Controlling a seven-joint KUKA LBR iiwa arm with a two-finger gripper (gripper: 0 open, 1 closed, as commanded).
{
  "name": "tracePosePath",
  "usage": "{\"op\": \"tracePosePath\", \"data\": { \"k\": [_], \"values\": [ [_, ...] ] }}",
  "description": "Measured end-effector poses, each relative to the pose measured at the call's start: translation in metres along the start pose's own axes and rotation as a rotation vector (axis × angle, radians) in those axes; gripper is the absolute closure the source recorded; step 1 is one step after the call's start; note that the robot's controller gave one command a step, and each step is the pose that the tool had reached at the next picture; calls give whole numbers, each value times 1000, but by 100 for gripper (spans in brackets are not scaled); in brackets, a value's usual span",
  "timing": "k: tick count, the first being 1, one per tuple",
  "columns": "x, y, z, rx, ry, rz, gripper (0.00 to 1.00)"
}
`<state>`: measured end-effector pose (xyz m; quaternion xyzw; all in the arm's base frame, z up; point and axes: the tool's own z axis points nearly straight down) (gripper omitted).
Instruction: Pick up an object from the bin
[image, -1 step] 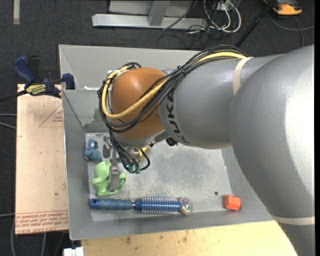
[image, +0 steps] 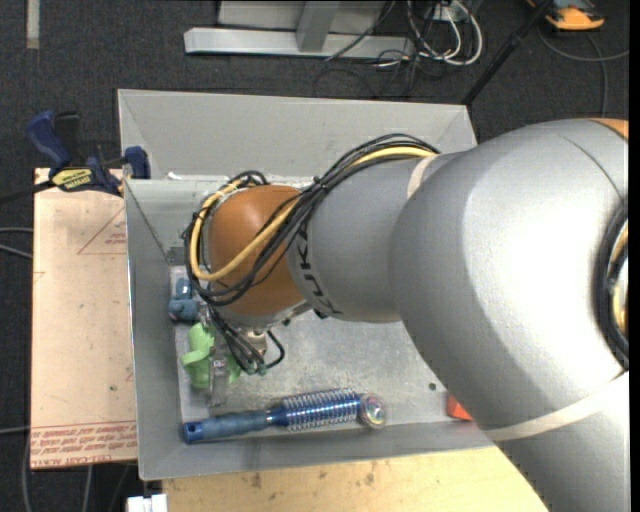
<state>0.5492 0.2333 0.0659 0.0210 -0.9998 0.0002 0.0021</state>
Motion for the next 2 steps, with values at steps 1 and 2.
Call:
{"op": "tracePosePath", "data": {
  "k": [1, 2],
  "values": [
    [-1, 1, -4, -2, -4, 1, 100],
    [-10, 5, -151, -4, -15, -21, 100]
  ]
}}
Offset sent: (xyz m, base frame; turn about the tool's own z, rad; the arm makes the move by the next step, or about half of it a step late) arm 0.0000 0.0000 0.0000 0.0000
